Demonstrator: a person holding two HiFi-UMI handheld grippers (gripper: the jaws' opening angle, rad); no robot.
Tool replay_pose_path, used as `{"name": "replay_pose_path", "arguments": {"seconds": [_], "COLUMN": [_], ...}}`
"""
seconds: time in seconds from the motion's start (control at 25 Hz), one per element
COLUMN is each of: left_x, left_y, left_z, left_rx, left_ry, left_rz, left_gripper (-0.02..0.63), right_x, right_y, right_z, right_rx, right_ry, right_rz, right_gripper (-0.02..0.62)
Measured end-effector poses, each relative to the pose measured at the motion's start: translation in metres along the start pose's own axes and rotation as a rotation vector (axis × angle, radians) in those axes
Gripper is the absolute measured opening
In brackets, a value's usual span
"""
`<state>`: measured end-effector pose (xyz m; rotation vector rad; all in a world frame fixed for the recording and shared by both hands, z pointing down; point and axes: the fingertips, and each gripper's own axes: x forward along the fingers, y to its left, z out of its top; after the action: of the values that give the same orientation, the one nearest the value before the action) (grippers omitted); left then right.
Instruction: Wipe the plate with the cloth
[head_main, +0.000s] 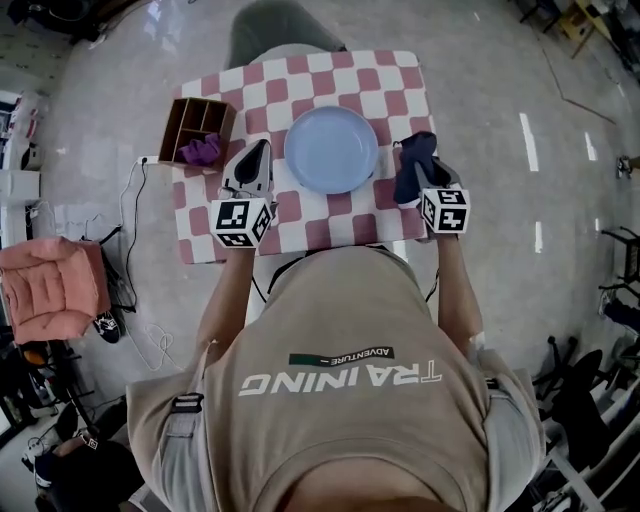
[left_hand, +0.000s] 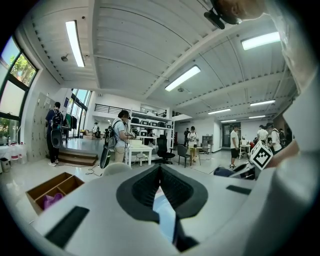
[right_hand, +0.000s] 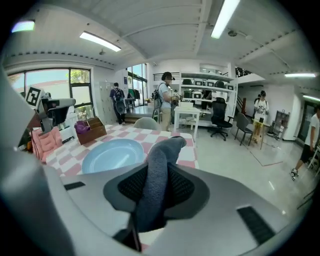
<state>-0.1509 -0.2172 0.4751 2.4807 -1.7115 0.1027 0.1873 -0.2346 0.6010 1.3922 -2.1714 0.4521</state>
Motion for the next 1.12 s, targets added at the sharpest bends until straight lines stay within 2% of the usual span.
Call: {"name": "replay_pose_path", "arguments": {"seconds": [0.12, 0.24, 0.44, 0.6, 0.88, 1.12], "left_x": [-0.009, -0.023, -0.053, -0.077, -0.113, -0.121], "left_y": [0.000, 0.004, 0.025, 0.040, 0.051, 0.057], "left_z": [0.002, 0.000, -0.006, -0.008, -0.014, -0.019], "left_rx": [-0.004, -0.006, -0.018, -0.023, -0.037, -0.044], "left_ry": [-0.014, -0.023, -0.024, -0.031, -0.029, -0.029], "left_rz": [0.017, 0.049, 0.145, 0.219, 0.298, 0.313], "left_gripper": [0.015, 0.015, 0.015, 0.015, 0.015, 0.015], "right_x": [0.015, 0.036, 0.073, 0.099, 0.128, 0.133], "right_y": [0.023, 0.052, 0.097, 0.123, 0.142, 0.142], "right_z": [0.031, 0.046, 0.046, 0.029, -0.029, -0.029], "right_rx": [-0.065, -0.128, -0.190, -0.233, -0.340, -0.341], "right_ry": [-0.027, -0.015, 0.028, 0.100, 0.298, 0.331], "right_rz": [0.082, 0.157, 0.252, 0.313, 0.341, 0.331], "right_gripper": [0.115, 0.115, 0.115, 0.115, 0.117, 0.115]}}
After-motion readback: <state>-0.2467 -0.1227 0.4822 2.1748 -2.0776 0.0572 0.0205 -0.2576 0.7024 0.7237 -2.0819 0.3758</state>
